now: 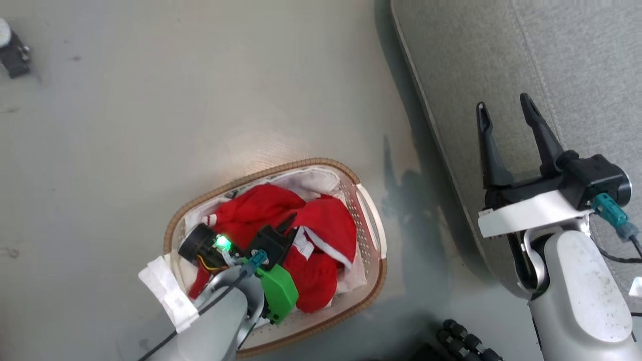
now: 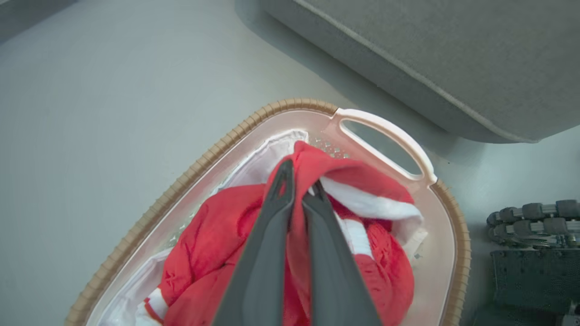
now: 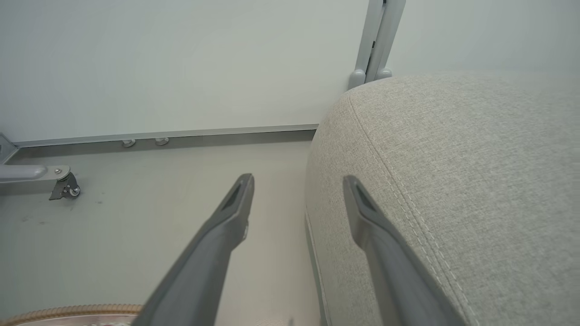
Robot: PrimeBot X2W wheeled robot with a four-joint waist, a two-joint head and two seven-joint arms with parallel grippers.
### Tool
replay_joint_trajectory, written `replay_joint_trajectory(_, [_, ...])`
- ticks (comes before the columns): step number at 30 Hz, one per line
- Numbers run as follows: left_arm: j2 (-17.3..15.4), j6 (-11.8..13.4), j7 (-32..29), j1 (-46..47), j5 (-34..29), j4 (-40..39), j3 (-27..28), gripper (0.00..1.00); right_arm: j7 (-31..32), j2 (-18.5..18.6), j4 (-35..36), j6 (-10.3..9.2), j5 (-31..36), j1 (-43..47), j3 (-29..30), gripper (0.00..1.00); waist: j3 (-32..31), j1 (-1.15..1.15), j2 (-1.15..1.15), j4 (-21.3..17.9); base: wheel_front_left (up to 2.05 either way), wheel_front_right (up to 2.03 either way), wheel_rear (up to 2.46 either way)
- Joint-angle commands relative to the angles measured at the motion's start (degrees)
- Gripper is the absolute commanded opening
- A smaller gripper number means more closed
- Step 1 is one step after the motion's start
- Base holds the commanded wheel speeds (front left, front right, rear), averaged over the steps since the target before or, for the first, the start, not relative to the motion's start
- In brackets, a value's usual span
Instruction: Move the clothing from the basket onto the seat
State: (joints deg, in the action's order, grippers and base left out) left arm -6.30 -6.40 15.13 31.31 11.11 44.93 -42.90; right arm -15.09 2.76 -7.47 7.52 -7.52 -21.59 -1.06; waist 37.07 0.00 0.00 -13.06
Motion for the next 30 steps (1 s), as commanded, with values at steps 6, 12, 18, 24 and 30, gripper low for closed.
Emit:
replay_joint_trajectory(6, [-0.58, -0.15, 0.05, -5.83, -0.13, -8.38, 2.44, 0.00, -0.12, 0.23, -1.43, -0.06, 2.06, 3.80, 0.97, 1.00, -11.96, 0.00, 0.00, 3.74, 0.00, 0.00, 0.00])
replay_joint_trajectory(12, [-1.74, 0.48, 0.05, -9.86, -0.18, -15.99, 6.53, 0.00, -0.13, 0.23, -2.49, -0.06, 3.32, 6.87, 1.48, 1.00, -18.75, 0.00, 0.00, 5.17, 0.00, 0.00, 0.00])
replay_joint_trajectory(18, [-4.51, 0.11, 0.05, -11.19, 0.57, -22.22, 11.17, 0.00, -0.13, 0.25, -3.30, -0.06, 4.24, 9.42, 0.55, 1.00, -24.38, 0.00, 0.00, 6.07, 0.00, 0.00, 0.00])
replay_joint_trajectory(24, [-9.28, -0.55, 0.05, -7.39, -0.28, -25.62, 12.43, 0.00, -0.13, 0.24, -3.80, -0.06, 4.78, 11.32, -0.26, 1.00, -29.02, 0.00, 0.00, 6.93, 0.00, 0.00, 0.00])
replay_joint_trajectory(30, [-13.38, -1.02, -1.97, -0.67, 0.83, -26.13, 12.05, 0.00, -0.13, 0.22, -4.12, -0.06, 5.12, 12.37, -1.53, 1.00, -32.23, 0.00, 0.00, 7.59, 0.00, 0.00, 0.00])
